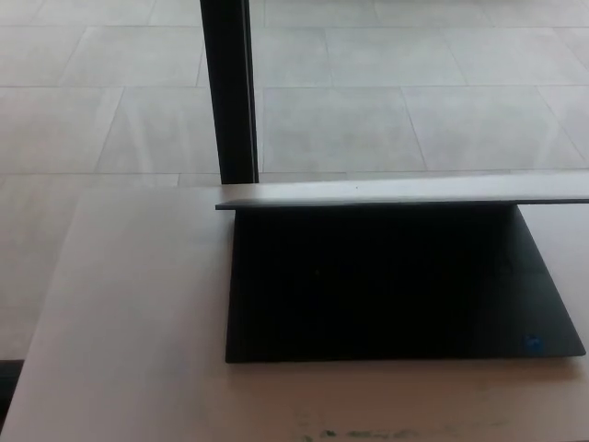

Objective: The robot uses its right hand to push down on the lid of a laptop kept in the middle of the desk to close it

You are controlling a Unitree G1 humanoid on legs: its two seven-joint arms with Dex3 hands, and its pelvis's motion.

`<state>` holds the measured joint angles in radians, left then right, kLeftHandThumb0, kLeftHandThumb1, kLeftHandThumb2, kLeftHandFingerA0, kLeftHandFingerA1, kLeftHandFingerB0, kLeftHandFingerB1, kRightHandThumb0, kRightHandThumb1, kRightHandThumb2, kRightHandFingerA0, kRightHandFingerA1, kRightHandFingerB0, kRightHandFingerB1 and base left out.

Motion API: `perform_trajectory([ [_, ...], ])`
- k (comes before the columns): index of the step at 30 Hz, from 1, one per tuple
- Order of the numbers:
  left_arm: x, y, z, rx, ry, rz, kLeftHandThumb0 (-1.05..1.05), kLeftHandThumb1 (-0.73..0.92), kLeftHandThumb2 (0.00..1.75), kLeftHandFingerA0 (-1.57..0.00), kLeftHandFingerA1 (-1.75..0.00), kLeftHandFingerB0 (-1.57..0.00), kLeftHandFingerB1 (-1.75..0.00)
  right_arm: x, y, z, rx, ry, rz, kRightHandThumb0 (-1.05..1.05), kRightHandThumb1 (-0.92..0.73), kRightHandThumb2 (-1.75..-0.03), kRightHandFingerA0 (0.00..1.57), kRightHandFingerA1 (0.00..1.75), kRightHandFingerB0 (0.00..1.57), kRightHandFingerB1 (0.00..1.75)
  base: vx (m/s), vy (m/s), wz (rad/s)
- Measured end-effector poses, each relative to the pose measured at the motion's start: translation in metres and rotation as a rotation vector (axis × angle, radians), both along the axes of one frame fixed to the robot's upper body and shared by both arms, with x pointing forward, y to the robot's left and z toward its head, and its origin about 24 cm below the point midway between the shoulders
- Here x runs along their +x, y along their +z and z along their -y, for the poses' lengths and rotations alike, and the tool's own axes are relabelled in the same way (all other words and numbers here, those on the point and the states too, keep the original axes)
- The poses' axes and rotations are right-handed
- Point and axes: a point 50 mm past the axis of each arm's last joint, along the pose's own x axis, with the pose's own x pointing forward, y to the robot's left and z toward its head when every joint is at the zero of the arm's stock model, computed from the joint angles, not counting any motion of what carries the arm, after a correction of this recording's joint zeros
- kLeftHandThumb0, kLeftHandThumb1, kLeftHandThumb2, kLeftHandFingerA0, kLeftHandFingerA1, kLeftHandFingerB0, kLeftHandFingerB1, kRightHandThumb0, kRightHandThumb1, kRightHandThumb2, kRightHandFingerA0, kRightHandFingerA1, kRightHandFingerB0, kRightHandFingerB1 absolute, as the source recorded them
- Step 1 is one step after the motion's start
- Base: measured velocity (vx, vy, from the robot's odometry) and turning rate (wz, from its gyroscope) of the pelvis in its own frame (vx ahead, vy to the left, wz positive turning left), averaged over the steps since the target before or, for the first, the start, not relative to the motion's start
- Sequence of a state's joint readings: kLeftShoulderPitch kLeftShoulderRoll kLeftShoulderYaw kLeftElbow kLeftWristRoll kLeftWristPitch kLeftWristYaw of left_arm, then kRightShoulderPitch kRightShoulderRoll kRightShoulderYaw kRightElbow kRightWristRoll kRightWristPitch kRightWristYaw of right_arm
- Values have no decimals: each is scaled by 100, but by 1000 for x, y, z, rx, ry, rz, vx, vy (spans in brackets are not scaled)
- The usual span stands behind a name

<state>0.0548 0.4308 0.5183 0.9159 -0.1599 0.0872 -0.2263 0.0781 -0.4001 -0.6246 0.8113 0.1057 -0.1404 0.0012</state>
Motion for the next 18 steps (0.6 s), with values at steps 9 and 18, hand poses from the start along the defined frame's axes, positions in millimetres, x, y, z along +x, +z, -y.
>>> perform_trajectory([
  [9,6,16,-13,-79,79,183,-82,91,68,-43,-50,-30,-34,12,71,43,-135,-153,331,-87,-92,-68,39,100,34,65,0,0,0],
  [18,7,19,-15,-108,85,223,-84,90,68,-41,-47,-29,-33,79,169,30,-306,-16,695,-97,-69,-95,68,85,53,71,0,0,0],
])
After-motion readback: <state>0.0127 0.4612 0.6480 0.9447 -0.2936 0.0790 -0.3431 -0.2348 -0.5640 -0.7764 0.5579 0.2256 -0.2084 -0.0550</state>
